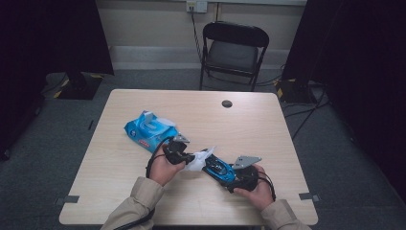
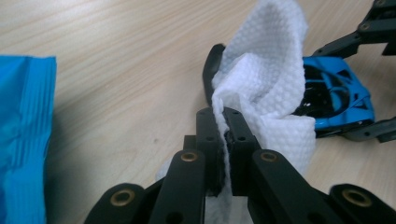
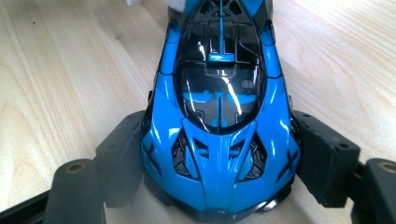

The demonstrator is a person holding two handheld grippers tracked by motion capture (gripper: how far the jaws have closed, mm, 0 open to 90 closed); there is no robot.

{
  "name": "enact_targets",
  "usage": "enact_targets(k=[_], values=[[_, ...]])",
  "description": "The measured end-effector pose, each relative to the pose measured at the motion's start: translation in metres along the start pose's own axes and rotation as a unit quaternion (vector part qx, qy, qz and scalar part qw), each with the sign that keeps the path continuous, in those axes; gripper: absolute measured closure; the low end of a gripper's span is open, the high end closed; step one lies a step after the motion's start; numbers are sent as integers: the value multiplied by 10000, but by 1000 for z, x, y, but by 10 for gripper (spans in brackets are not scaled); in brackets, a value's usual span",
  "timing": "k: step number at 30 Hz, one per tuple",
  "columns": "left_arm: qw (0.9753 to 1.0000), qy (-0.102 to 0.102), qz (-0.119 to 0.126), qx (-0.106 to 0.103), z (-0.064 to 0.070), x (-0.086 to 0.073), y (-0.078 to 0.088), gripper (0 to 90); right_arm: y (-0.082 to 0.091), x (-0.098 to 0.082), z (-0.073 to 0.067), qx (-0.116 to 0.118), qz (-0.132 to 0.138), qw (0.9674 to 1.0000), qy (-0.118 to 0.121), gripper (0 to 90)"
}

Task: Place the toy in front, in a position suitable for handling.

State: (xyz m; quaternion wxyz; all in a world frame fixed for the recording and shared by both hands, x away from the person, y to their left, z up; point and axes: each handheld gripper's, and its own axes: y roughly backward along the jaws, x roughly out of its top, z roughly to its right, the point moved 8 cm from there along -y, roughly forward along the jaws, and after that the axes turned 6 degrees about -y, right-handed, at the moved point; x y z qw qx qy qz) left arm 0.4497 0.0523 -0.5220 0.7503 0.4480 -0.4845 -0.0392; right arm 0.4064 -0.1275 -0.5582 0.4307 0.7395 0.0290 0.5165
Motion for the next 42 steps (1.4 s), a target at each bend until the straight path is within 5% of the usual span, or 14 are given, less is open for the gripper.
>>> enact_targets(k=[8,12,23,34,42], values=[[9999,118,-88,41,-9,-9,1,865,0,0,0,1,1,10000,0,253],[9998,166,66,21,-9,-5,8,866,0,0,0,0,1,10000,0,253],[9981,-262,476,-276,28,33,26,865,0,0,0,0,1,10000,2,253],[9949,-600,215,-776,78,41,-19,866,0,0,0,1,3,10000,3,253],[9923,-794,4,-954,101,39,-43,862,0,0,0,2,0,10000,12,253]])
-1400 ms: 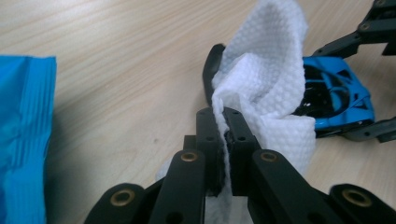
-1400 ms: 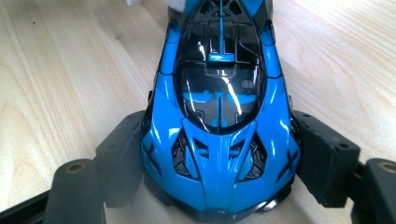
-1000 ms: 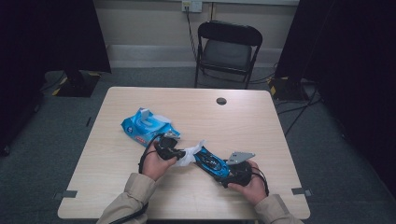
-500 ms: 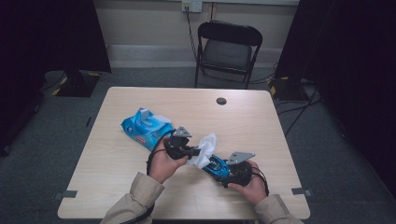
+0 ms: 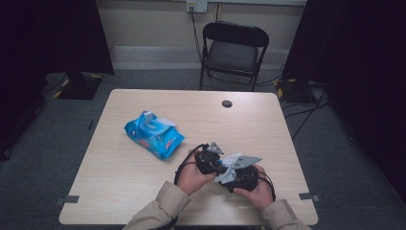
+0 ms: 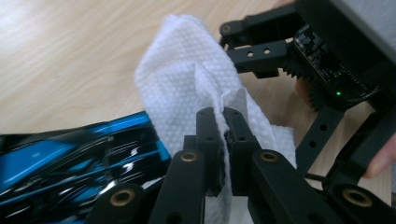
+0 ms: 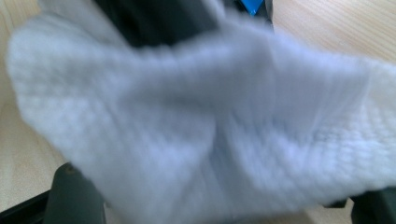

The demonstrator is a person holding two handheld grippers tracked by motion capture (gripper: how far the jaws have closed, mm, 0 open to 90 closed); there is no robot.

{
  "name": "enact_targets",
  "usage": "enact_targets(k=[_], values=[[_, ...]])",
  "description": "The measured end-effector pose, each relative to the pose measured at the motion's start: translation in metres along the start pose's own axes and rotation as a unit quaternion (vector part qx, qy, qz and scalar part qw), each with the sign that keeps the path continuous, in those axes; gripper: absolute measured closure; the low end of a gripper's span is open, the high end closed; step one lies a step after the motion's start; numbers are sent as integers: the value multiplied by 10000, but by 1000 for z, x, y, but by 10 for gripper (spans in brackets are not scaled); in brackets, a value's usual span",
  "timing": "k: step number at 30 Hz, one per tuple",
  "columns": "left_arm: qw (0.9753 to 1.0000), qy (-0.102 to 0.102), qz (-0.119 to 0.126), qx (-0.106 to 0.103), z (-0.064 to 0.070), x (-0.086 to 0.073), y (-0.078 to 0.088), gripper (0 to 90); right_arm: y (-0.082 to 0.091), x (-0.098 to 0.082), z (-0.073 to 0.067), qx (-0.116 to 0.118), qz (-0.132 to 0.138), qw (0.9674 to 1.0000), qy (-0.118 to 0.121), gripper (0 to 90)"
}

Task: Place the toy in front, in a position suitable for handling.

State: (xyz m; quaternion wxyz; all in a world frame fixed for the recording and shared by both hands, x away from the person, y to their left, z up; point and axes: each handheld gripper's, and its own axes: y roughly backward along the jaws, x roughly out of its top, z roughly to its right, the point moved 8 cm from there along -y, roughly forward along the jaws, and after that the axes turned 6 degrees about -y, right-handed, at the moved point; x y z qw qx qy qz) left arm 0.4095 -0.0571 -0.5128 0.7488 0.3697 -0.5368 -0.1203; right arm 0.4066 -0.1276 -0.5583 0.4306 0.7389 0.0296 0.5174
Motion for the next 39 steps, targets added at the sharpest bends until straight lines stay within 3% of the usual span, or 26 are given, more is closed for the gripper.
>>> enact_targets(k=[1,4,7,12,20,24,28,39], values=[[9999,-60,-131,4,0,-3,-6,860,0,0,0,1,-1,10000,-2,253],[9999,-32,-130,-4,0,-6,-12,848,0,0,0,0,0,10000,1,253],[10000,1,18,-60,1,-6,-14,831,0,0,0,5,1,10000,9,253],[10000,-28,-31,-34,0,-5,-15,837,0,0,0,8,2,10000,15,253],[9999,91,114,47,-11,0,-15,856,0,0,0,4,8,10000,24,255],[9997,-131,-4,183,-14,2,-16,859,0,0,0,6,8,10000,23,256],[9994,-207,-10,288,-18,4,-16,859,0,0,0,5,7,10000,19,256],[9992,-17,56,398,-33,4,-7,860,0,0,0,8,10,10000,22,256]])
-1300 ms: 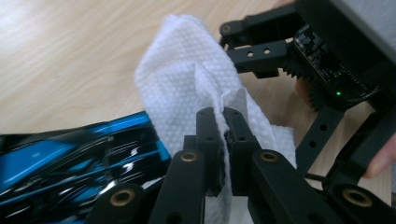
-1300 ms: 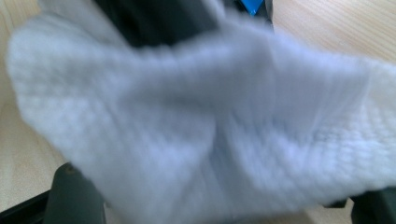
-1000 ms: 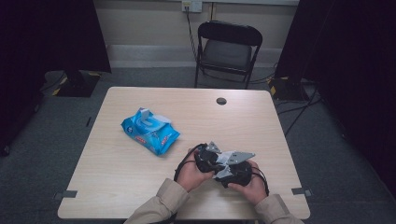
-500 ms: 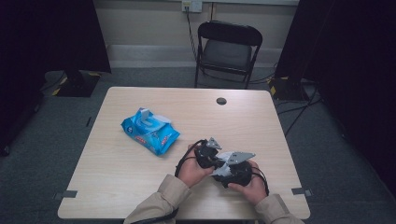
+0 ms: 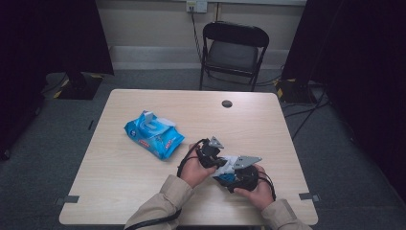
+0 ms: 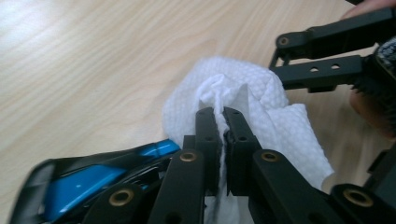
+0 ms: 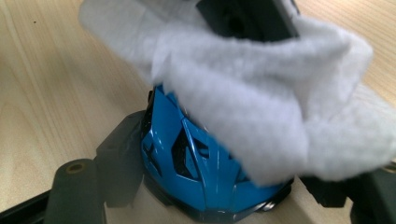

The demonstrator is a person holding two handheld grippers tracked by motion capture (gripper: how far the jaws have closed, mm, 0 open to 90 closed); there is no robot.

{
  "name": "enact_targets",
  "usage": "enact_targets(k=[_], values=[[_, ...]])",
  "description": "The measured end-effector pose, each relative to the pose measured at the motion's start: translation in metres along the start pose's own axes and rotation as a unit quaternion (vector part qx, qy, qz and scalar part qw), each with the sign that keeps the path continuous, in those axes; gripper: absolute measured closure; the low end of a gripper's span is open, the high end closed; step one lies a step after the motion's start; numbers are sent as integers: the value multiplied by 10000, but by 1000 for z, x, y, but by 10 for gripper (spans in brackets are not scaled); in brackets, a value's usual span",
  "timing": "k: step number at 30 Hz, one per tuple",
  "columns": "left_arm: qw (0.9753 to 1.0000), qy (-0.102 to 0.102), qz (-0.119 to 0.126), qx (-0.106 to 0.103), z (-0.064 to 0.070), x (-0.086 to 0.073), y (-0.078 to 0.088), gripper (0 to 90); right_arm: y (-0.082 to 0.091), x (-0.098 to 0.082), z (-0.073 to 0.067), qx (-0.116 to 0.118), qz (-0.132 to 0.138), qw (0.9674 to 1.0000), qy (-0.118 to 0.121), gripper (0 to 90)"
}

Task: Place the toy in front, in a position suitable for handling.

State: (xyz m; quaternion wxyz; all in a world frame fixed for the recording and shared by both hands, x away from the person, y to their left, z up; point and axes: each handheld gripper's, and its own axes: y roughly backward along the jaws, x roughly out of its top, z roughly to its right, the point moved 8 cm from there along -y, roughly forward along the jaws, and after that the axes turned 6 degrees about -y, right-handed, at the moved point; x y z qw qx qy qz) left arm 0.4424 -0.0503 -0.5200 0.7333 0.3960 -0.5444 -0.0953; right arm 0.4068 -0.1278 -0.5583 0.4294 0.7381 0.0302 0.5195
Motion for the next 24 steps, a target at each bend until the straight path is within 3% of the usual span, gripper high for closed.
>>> enact_targets(k=[7,17,24], values=[[9997,160,89,140,-18,-4,9,860,0,0,0,1,1,10000,-5,256],[9988,290,16,401,-39,-14,18,862,0,0,0,4,-2,10000,-2,256],[9981,192,-94,579,-47,-17,23,862,0,0,0,6,-2,10000,0,256]])
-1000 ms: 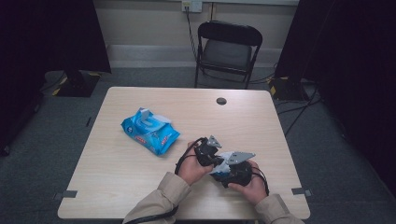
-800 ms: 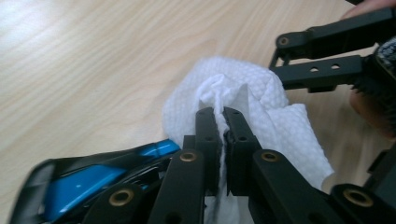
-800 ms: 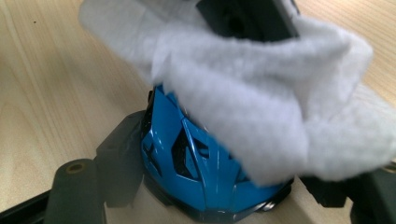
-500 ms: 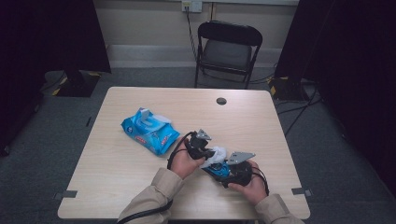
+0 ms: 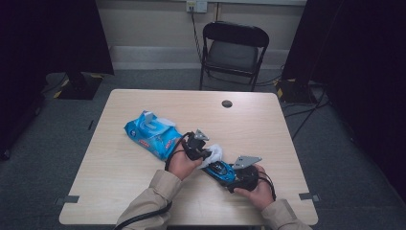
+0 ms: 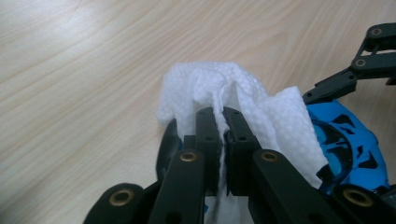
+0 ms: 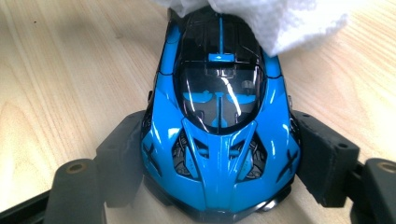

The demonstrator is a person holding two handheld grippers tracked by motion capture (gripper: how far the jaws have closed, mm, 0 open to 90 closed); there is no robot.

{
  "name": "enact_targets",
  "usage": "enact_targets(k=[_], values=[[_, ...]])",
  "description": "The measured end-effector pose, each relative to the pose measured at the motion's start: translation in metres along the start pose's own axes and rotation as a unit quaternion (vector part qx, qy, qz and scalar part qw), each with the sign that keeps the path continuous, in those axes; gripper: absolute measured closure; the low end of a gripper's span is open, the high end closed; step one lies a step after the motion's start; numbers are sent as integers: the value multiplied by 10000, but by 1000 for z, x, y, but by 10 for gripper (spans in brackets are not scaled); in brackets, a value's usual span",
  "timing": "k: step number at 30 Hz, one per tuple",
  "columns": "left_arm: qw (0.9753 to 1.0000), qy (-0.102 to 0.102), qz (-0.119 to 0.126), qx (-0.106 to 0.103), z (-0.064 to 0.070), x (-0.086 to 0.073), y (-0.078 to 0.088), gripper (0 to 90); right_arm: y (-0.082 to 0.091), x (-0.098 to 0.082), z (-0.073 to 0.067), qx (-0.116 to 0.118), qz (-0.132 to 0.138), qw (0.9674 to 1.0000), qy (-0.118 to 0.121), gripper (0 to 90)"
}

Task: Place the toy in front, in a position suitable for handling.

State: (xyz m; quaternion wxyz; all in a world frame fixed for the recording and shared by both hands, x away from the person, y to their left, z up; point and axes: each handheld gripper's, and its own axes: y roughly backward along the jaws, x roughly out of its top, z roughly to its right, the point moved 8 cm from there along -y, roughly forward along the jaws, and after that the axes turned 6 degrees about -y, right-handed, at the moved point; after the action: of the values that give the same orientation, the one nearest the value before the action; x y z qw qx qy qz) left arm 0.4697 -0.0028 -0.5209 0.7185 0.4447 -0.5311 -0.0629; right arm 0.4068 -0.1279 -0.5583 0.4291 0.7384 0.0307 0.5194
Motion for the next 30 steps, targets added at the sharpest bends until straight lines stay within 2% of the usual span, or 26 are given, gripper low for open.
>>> enact_targets(k=[16,23,25,28,30], values=[[9993,279,46,240,-25,-14,18,863,0,0,0,3,0,10000,-1,256],[9991,300,-108,265,-31,-25,23,863,0,0,0,3,1,10000,-7,256],[9988,415,-70,268,-33,-30,24,863,0,0,0,3,2,10000,-7,256],[9986,468,-54,236,-34,-32,28,863,0,0,0,3,3,10000,-6,256],[9985,458,9,294,-36,-32,31,862,0,0,0,3,3,10000,-4,256]])
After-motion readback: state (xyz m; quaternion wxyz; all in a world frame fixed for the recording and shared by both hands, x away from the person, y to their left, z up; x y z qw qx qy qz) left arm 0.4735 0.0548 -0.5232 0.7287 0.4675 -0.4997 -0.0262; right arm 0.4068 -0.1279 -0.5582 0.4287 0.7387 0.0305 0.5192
